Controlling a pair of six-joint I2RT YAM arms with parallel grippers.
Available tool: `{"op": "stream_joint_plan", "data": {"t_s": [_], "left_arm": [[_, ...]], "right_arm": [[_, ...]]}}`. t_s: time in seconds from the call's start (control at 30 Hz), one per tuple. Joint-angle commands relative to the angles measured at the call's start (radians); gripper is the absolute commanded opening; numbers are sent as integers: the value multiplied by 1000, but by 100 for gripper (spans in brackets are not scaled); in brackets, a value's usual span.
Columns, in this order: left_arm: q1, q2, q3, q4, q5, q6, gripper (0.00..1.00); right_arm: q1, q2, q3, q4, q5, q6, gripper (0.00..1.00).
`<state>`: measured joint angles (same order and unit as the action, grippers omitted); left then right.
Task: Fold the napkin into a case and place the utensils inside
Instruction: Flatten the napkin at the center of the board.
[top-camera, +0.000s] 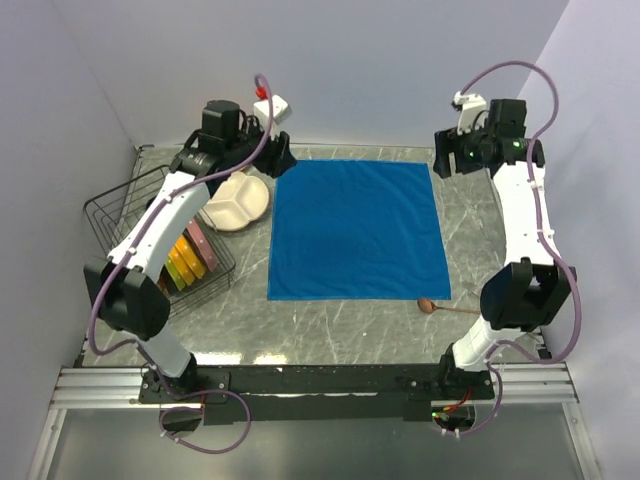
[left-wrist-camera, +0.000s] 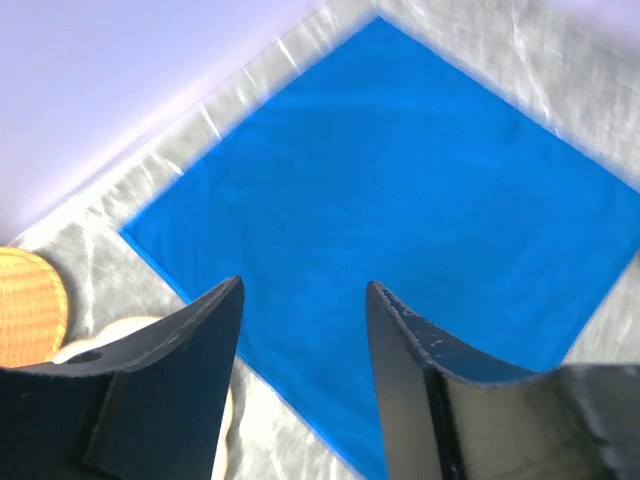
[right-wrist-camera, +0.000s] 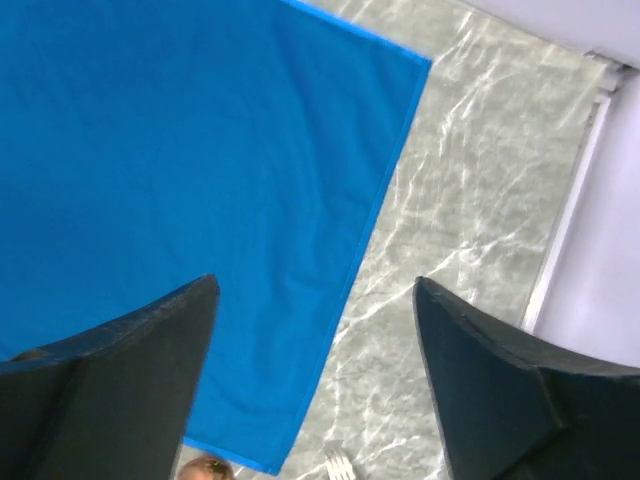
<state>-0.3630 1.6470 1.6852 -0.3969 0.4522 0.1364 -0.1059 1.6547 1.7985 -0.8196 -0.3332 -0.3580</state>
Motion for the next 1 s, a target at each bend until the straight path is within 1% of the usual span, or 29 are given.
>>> {"op": "stream_joint_plan", "data": {"t_s": [0.0,0.03,0.1,0.13,0.2,0.23,0.3,0.33,0.4,0.43,0.47,0.5,0.53,0.57,0.6,0.63,0.67,0.7,0.77,0.8,0.83,0.87,0.9,0.93,0.97], "left_arm": [[-7,74,13,-230,112,167,53],[-7,79,-17,-247,115,179,52],[-8,80,-57,-252,120,212,51],[-8,76,-102,-235,108,206,51],[-7,80,-130,-182,91,169,51],[-7,91,-116,-180,73,158,51],[1,152,-67,-175,42,89,51],[6,178,-3,-174,31,63,52],[21,270,71,-168,3,-19,55],[25,305,159,-171,-13,-55,55],[32,374,207,-175,-20,-105,55],[45,405,252,-171,-23,-128,55],[52,434,318,-154,-42,-188,55],[55,480,341,-101,-78,-278,55],[61,503,388,-80,-131,-305,56],[64,526,409,-59,-150,-323,56],[65,562,425,-18,-176,-363,56],[67,579,447,7,-226,-382,55],[68,618,462,74,-263,-411,56],[73,629,465,99,-277,-420,56],[76,640,467,118,-314,-429,56],[78,663,469,141,-331,-437,56],[82,675,473,174,-346,-437,56],[84,689,479,190,-369,-436,55],[87,723,491,196,-380,-439,55]], "right_arm": [[-3,28,-77,-177,22,-56,78],[-5,19,-170,-174,34,-61,71],[-3,-6,-253,-168,48,-62,64],[2,-15,-327,-156,52,-55,62],[9,-29,-385,-112,85,-41,62],[8,-33,-416,-95,83,-35,61],[8,-20,-413,-55,85,-9,61],[6,-6,-378,-41,77,7,61],[6,57,-309,-24,66,48,62],[8,83,-228,-16,72,65,63],[6,132,-188,6,80,83,65],[6,158,-147,20,86,111,67],[6,187,-66,34,98,125,71],[6,248,-23,57,112,142,72],[6,285,20,62,123,183,72],[5,324,123,63,128,200,74],[6,402,177,60,144,221,74],[6,443,278,57,155,276,74],[5,558,382,40,142,318,74],[5,586,433,49,149,353,74],[6,603,437,74,157,388,75],[5,622,427,135,163,431,76],[6,626,414,173,175,445,76],[6,623,368,213,183,458,77],[6,623,346,293,194,473,77]]}}
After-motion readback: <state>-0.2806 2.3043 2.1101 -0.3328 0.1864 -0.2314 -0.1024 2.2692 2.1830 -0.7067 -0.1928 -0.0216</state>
